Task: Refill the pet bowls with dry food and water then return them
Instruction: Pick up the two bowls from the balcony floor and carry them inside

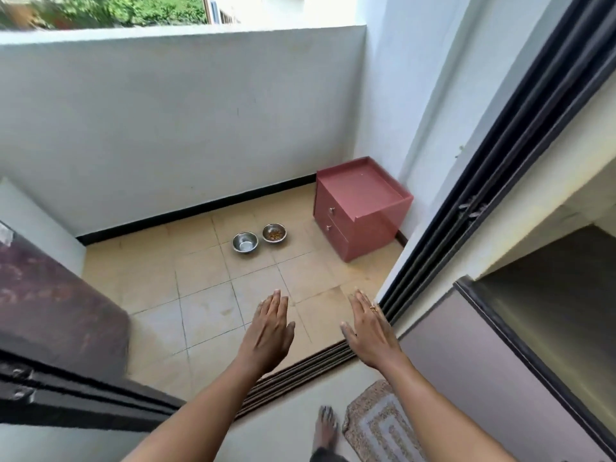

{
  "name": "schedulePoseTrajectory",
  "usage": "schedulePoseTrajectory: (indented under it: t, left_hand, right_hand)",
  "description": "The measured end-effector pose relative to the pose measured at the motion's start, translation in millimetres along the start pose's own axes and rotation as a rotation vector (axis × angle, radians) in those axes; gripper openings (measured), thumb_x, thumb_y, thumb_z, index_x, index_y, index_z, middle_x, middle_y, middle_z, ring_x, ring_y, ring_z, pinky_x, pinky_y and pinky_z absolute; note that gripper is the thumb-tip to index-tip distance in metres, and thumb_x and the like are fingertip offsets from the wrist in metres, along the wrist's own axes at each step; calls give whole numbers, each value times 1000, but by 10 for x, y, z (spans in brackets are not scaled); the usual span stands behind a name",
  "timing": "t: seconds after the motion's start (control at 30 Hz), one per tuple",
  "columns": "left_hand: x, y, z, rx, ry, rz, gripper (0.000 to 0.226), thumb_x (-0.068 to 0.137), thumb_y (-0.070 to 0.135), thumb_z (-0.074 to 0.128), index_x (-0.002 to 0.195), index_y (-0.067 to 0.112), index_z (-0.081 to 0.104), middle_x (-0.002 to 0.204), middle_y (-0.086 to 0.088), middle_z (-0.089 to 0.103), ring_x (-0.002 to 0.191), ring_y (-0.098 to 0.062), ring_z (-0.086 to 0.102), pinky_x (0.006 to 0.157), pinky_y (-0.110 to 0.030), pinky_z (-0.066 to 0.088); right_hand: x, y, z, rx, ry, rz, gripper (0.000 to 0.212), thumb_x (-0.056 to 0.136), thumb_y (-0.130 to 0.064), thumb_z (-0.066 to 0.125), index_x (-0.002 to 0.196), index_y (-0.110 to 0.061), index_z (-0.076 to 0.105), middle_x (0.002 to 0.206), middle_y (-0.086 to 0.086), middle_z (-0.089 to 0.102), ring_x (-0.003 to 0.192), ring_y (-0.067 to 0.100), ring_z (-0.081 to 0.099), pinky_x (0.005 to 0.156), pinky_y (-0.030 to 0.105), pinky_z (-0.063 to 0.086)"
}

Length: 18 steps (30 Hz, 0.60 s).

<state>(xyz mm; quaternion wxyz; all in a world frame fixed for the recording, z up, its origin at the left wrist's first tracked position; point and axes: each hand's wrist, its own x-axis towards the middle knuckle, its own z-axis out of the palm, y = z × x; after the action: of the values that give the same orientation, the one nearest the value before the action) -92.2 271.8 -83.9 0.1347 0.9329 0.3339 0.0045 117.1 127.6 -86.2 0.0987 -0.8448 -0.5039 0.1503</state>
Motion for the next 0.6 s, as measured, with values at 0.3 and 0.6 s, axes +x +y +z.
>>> schedulePoseTrajectory:
  t: [0.3,0.6]
  left_hand:
    - [971,-817,-269,11,4,-244,64,107,36,37,158,-1,28,165,-22,29,154,-31,28,127,-39,23]
    - [1811,-1336,-554,-42,50,-438,61,108,36,37,158,3,27,166,-18,30,153,-28,31,122,-38,29]
  right_hand:
    - [1722,-56,-110,64,-165,-69,70,105,-43,49,164,-16,23,174,9,19,160,23,23,128,44,25]
    - [3054,-153,-349,67,-204,-135,67,106,-40,51,162,-13,28,172,11,25,158,23,28,123,37,31]
